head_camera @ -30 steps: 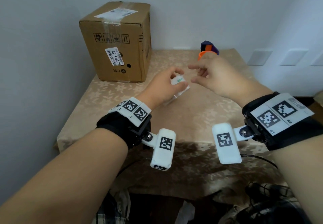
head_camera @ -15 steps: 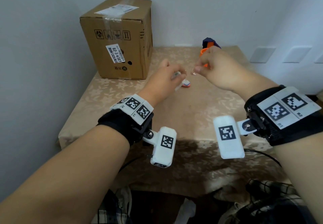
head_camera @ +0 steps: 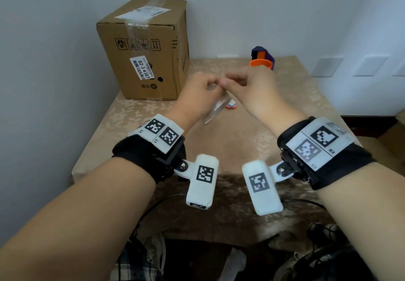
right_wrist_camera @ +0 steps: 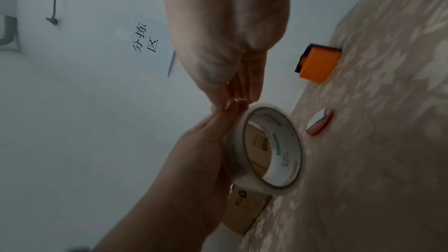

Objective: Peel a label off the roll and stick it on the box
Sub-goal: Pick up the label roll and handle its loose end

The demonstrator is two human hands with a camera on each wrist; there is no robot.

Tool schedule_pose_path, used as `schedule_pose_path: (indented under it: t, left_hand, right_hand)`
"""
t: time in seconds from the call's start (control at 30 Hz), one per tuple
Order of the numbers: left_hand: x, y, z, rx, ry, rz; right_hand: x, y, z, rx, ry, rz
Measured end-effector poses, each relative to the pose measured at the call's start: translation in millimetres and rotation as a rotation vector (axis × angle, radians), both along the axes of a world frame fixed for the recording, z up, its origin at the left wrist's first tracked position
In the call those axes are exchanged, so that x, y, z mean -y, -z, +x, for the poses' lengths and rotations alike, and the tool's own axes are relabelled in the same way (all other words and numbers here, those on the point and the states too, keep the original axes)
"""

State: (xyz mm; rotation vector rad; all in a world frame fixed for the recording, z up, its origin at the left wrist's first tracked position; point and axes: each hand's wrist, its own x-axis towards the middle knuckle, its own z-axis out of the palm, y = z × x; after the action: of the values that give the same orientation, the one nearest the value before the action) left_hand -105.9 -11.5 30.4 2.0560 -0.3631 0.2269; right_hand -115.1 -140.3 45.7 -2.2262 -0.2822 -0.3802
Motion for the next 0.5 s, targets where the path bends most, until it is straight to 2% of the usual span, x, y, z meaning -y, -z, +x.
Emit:
schedule_pose_path:
  t: [0.1,0.23,0.3,0.33,0.4,0.43,0.5]
  left_hand:
    - [4,2,0,0.086,-0.062,0.210]
    - [4,-7,-9,0.122,0.033,0.166]
    - [6,-7,-10,0.056,0.025,0.204]
    - [5,-7,-8,-0.064,0.010,0.179]
    - [-1,-8,-6,-0.334,0.104,-0.035]
    - [-6,-7,-4,-0.370,0.176,-0.092]
    - [-14,-8,-3,-0.296,0.223,-0.050]
  right_hand:
    - [-5,5,2,0.009,0.043,0.028]
    - [-8,9,5,0.070,0.142,0.028]
    - [-4,9,7,0.096,0.196,0.021]
    - [-1,9,7,0.101,0.207,0.031]
    - [3,10,7,0.112,0.180,0.051]
    - [3,10,7,0.111,0.156,0.045]
    - [2,11,8,0.084,0.110,0.047]
